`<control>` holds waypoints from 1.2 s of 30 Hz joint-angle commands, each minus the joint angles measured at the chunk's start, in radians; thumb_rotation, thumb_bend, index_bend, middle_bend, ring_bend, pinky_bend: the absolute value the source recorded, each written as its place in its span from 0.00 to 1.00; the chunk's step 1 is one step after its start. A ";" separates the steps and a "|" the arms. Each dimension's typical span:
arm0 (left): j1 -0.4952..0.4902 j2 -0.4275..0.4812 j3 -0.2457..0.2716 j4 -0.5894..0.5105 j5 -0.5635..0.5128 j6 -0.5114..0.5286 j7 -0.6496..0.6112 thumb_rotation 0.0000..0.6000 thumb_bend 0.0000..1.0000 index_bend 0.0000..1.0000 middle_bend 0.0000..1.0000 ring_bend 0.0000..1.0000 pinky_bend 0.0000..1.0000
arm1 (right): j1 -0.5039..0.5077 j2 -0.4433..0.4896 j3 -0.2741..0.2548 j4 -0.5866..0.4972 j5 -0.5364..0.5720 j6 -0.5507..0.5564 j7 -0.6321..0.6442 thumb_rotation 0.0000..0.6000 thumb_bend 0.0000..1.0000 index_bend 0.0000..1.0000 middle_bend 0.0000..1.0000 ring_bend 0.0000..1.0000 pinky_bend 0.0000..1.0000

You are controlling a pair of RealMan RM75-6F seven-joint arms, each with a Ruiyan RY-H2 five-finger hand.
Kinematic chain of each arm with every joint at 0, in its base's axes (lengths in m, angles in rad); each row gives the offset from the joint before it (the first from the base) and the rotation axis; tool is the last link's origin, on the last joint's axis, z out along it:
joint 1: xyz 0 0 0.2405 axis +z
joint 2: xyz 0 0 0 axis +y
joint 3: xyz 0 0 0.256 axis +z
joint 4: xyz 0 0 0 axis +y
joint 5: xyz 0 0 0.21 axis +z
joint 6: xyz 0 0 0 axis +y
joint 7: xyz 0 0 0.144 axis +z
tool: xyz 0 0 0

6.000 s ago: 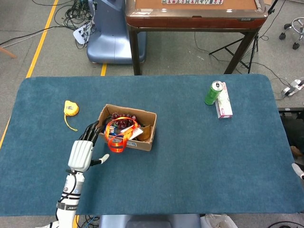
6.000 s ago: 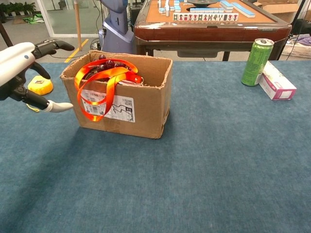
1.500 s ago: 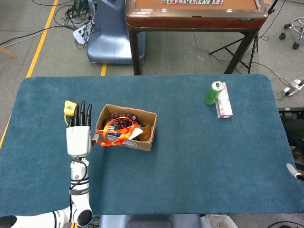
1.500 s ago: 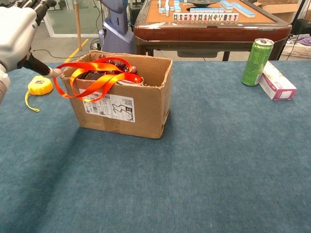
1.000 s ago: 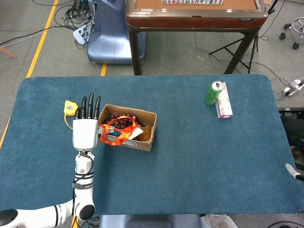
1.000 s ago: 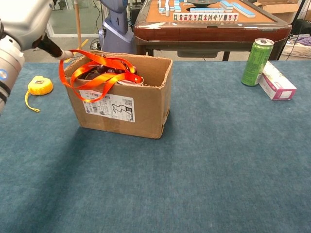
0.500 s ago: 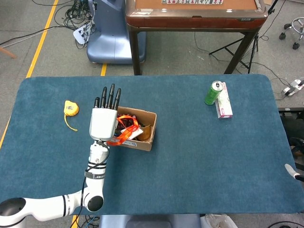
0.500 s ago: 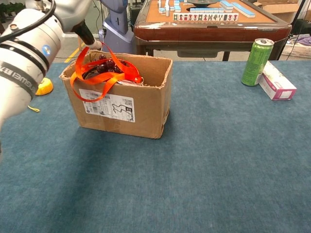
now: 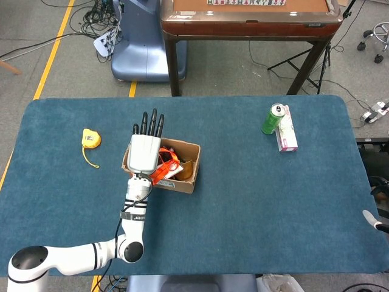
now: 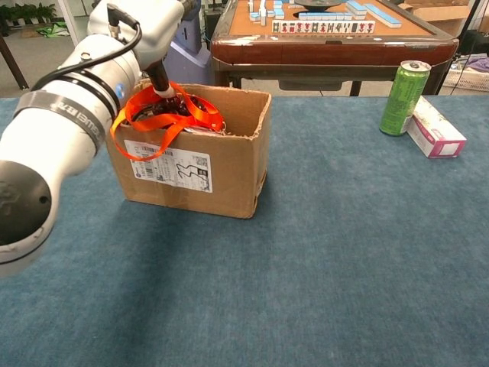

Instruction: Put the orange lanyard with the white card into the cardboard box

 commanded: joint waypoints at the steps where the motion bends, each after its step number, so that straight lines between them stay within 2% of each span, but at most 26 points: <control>1: 0.000 0.021 0.007 -0.077 -0.040 0.034 0.064 1.00 0.09 0.00 0.00 0.07 0.29 | 0.002 -0.003 -0.003 -0.003 -0.006 -0.002 -0.009 1.00 0.23 0.24 0.42 0.35 0.66; 10: 0.017 0.088 0.030 -0.295 -0.057 0.140 0.154 1.00 0.09 0.00 0.00 0.07 0.29 | 0.007 -0.006 -0.007 -0.012 -0.008 -0.010 -0.030 1.00 0.23 0.24 0.42 0.35 0.66; 15: 0.066 0.147 0.078 -0.437 -0.028 0.222 0.168 1.00 0.09 0.00 0.00 0.07 0.29 | 0.007 -0.006 -0.008 -0.012 -0.009 -0.008 -0.030 1.00 0.23 0.24 0.42 0.35 0.66; 21: 0.143 0.226 0.148 -0.571 0.042 0.290 0.102 1.00 0.09 0.00 0.00 0.07 0.29 | 0.008 -0.008 -0.010 -0.017 -0.012 -0.008 -0.045 1.00 0.23 0.24 0.42 0.35 0.66; 25: 0.177 0.256 0.187 -0.604 0.087 0.307 0.054 1.00 0.09 0.00 0.00 0.07 0.29 | 0.007 -0.009 -0.010 -0.020 -0.011 -0.006 -0.052 1.00 0.23 0.24 0.42 0.35 0.66; 28: 0.223 0.275 0.251 -0.616 0.156 0.328 -0.020 1.00 0.09 0.00 0.00 0.06 0.29 | 0.005 -0.010 -0.009 -0.021 -0.008 -0.002 -0.053 1.00 0.23 0.24 0.42 0.35 0.66; 33: 0.279 0.276 0.320 -0.573 0.234 0.340 -0.132 1.00 0.09 0.00 0.00 0.06 0.29 | -0.001 -0.008 -0.008 -0.020 -0.006 0.010 -0.048 1.00 0.23 0.24 0.42 0.35 0.66; 36: 0.301 0.268 0.338 -0.542 0.260 0.337 -0.194 1.00 0.09 0.00 0.00 0.06 0.29 | -0.003 -0.007 -0.008 -0.018 -0.005 0.014 -0.043 1.00 0.23 0.24 0.42 0.35 0.66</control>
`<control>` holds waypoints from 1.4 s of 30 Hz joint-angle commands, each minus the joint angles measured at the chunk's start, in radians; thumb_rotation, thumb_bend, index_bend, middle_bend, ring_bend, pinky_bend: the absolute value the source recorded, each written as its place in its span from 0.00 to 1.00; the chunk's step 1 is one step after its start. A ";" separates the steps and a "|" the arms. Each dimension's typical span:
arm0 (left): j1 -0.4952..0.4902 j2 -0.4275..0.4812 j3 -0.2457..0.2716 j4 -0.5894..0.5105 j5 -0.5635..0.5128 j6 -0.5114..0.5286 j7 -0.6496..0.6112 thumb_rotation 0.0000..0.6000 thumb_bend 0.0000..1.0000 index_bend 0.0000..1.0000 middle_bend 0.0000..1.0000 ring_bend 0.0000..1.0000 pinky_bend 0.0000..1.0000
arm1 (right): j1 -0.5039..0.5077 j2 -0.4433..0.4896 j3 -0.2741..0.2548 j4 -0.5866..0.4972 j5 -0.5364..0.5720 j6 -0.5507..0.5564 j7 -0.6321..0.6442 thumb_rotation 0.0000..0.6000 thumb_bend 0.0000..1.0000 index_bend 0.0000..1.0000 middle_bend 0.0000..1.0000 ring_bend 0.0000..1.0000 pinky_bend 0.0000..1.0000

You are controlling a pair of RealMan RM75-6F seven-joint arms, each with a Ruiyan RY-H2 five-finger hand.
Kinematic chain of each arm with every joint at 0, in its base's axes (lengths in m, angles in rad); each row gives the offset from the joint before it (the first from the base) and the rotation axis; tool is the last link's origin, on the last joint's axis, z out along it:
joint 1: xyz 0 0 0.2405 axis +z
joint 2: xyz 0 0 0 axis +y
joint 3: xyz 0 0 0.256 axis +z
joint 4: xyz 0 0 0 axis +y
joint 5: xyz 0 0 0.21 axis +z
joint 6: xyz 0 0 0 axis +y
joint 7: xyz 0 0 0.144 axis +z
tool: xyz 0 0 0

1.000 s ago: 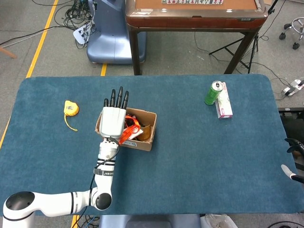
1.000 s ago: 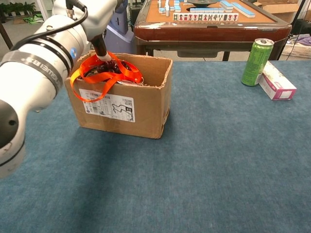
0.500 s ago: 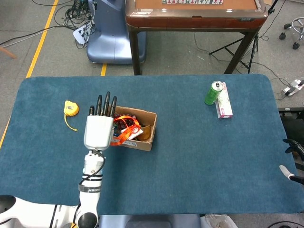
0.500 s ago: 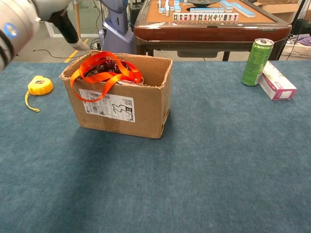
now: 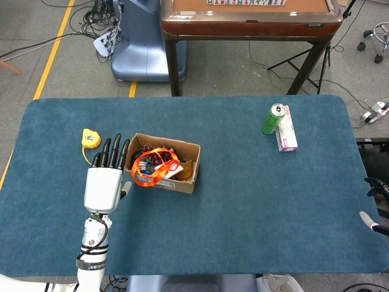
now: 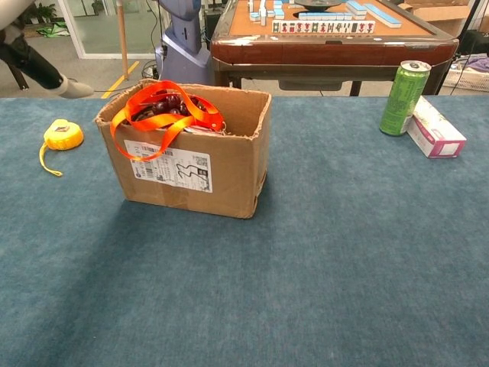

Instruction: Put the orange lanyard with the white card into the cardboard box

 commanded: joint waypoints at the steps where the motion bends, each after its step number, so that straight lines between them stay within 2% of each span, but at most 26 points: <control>1: 0.040 -0.008 0.035 0.050 0.049 -0.001 -0.093 1.00 0.09 0.00 0.00 0.06 0.29 | -0.001 0.001 0.001 0.002 0.001 0.003 0.005 1.00 0.23 0.24 0.42 0.35 0.66; 6: 0.069 -0.028 0.063 0.146 0.124 -0.013 -0.228 1.00 0.09 0.00 0.00 0.04 0.29 | -0.006 0.005 0.005 0.007 0.011 0.009 0.022 1.00 0.23 0.24 0.42 0.35 0.66; 11: 0.105 -0.050 0.083 0.227 0.155 -0.022 -0.323 1.00 0.09 0.00 0.00 0.03 0.28 | -0.013 0.009 0.009 0.014 0.018 0.022 0.045 1.00 0.23 0.24 0.42 0.35 0.66; 18: 0.170 -0.045 0.106 0.277 0.173 -0.007 -0.390 1.00 0.09 0.00 0.00 0.03 0.27 | -0.015 0.010 0.009 0.017 0.016 0.023 0.049 1.00 0.23 0.24 0.42 0.35 0.66; 26: 0.278 0.008 0.169 0.301 0.229 0.052 -0.438 1.00 0.09 0.00 0.00 0.03 0.26 | -0.006 0.002 0.009 0.007 0.017 0.006 0.013 1.00 0.23 0.24 0.42 0.35 0.66; 33: 0.383 0.096 0.233 0.281 0.241 0.082 -0.478 1.00 0.09 0.00 0.00 0.03 0.24 | 0.010 -0.017 0.006 -0.009 0.016 -0.020 -0.057 1.00 0.23 0.24 0.42 0.35 0.66; 42: 0.471 0.196 0.274 0.301 0.267 0.086 -0.540 1.00 0.09 0.00 0.00 0.02 0.20 | 0.033 -0.055 0.006 -0.030 0.029 -0.053 -0.162 1.00 0.23 0.24 0.42 0.35 0.66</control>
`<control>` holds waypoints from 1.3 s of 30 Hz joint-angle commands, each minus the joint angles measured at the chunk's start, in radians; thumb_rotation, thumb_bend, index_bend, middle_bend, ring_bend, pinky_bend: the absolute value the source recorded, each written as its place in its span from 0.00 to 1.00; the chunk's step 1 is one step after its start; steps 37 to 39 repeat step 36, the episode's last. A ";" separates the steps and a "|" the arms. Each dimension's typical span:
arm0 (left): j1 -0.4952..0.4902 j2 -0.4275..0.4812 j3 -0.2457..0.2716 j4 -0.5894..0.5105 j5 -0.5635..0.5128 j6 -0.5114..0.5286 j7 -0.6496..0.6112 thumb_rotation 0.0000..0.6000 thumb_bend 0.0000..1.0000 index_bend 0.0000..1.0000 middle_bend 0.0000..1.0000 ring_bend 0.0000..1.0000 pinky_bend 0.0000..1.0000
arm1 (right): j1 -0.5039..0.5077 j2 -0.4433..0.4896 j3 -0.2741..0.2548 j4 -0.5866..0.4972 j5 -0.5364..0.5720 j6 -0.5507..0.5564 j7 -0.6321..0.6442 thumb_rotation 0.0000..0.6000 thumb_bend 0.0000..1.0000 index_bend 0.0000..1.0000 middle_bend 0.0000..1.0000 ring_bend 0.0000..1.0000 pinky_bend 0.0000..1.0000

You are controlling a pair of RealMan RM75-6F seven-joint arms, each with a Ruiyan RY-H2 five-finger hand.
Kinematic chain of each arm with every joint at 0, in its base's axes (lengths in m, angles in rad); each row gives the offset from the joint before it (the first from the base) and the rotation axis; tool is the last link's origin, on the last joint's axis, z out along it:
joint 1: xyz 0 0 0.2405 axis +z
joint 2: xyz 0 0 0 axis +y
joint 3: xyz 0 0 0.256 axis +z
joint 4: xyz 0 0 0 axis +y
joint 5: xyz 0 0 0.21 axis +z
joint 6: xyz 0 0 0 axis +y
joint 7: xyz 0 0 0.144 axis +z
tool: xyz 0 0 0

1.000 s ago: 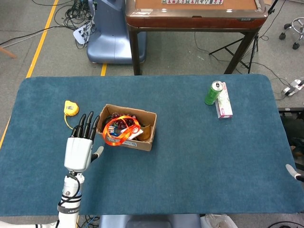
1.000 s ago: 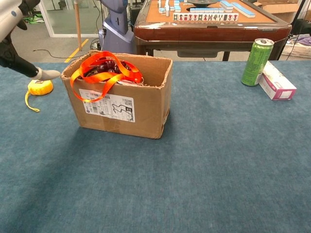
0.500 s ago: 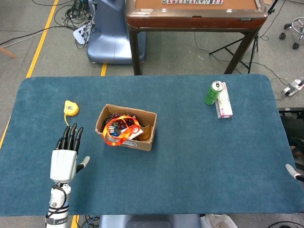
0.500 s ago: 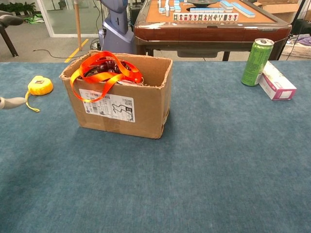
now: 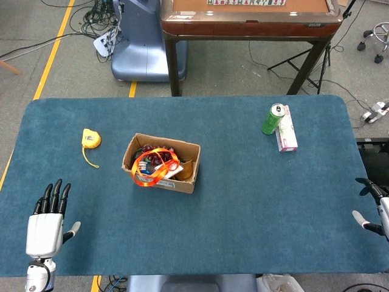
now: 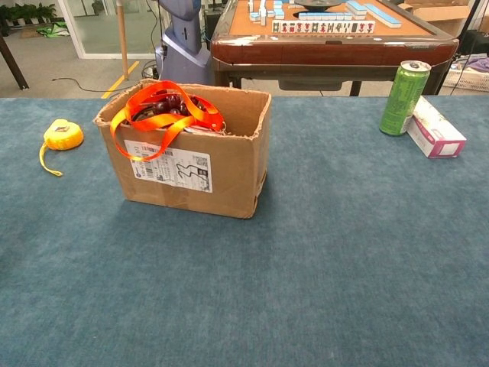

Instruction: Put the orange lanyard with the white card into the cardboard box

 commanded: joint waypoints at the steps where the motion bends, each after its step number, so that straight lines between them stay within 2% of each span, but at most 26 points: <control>1: 0.021 0.024 0.011 0.024 0.019 0.000 -0.028 1.00 0.09 0.00 0.00 0.01 0.19 | 0.009 -0.017 0.001 -0.008 0.008 -0.011 -0.033 1.00 0.23 0.24 0.42 0.35 0.66; 11: 0.053 0.127 0.044 0.089 0.107 -0.040 -0.180 1.00 0.09 0.00 0.00 0.00 0.16 | 0.027 -0.052 0.006 -0.012 0.022 -0.030 -0.099 1.00 0.23 0.25 0.42 0.35 0.66; 22: 0.110 0.213 0.002 0.090 0.078 -0.021 -0.350 1.00 0.09 0.00 0.00 0.00 0.16 | 0.034 -0.079 0.014 0.002 0.027 -0.025 -0.112 1.00 0.23 0.26 0.42 0.35 0.66; 39: 0.128 0.215 -0.033 0.100 0.067 -0.088 -0.362 1.00 0.09 0.00 0.00 0.00 0.16 | 0.063 -0.087 0.012 0.013 0.042 -0.078 -0.121 1.00 0.23 0.26 0.42 0.35 0.66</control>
